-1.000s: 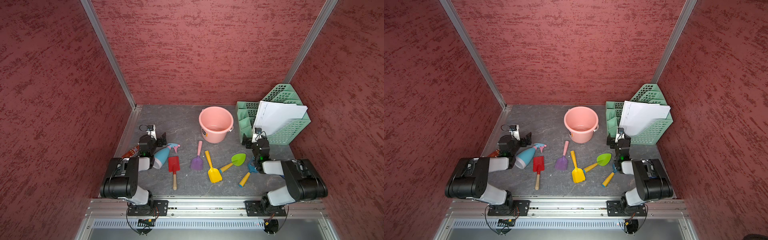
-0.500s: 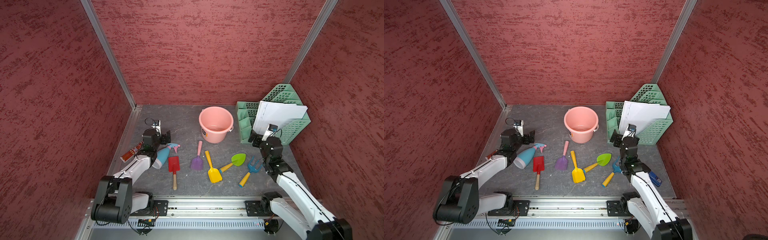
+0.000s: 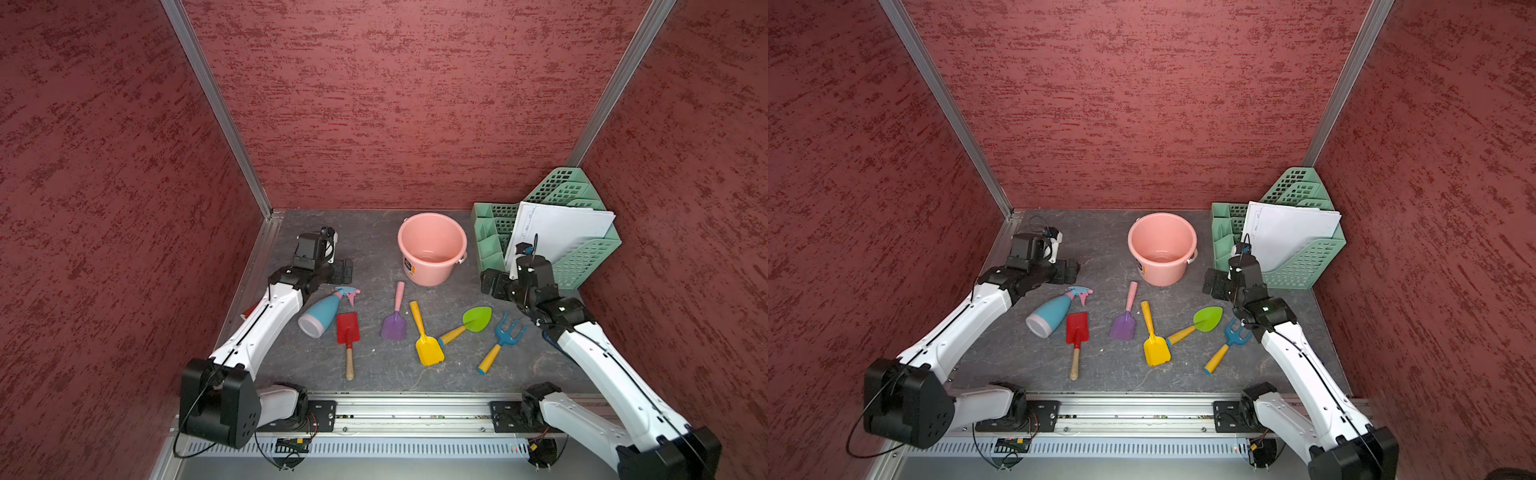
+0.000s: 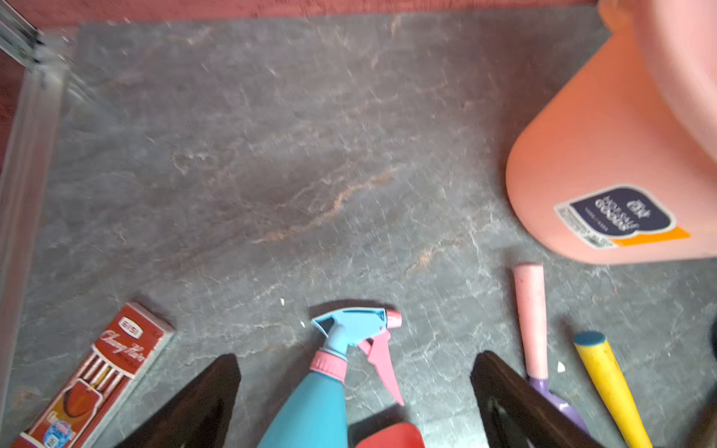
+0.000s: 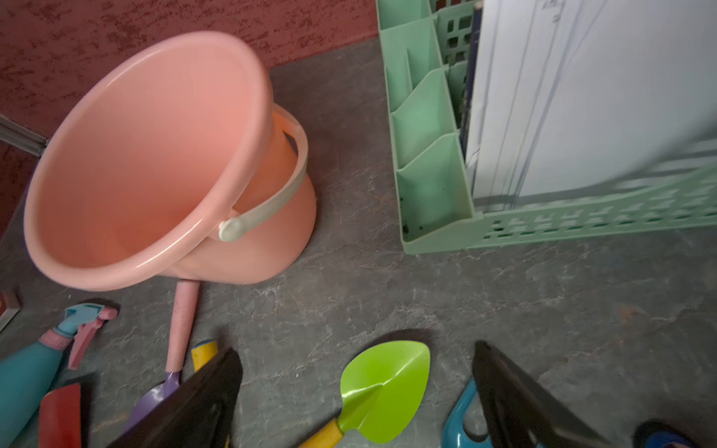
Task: Organize the gardening tools
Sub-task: Pick up the gardening tool from the center of the board.
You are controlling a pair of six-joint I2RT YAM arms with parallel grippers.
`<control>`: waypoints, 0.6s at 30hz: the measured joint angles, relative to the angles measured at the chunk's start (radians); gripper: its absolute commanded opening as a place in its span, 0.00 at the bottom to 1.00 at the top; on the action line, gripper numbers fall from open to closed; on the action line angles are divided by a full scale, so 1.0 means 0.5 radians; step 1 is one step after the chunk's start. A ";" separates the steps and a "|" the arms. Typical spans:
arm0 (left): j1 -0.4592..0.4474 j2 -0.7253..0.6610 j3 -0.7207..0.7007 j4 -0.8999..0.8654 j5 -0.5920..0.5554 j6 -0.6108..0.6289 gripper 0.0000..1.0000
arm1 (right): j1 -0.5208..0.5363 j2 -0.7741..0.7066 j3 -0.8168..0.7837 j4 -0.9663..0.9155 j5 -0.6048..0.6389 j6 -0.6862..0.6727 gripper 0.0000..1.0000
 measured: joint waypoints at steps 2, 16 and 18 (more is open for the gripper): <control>-0.001 0.099 0.063 -0.156 0.034 -0.002 0.92 | 0.018 0.018 0.031 -0.098 -0.096 0.048 0.98; -0.005 0.707 0.417 -0.822 0.108 0.032 0.79 | 0.130 0.101 0.155 -0.505 -0.451 0.302 0.98; -0.004 0.787 0.451 -0.849 0.093 0.047 0.77 | 0.141 0.101 0.155 -0.514 -0.481 0.338 0.98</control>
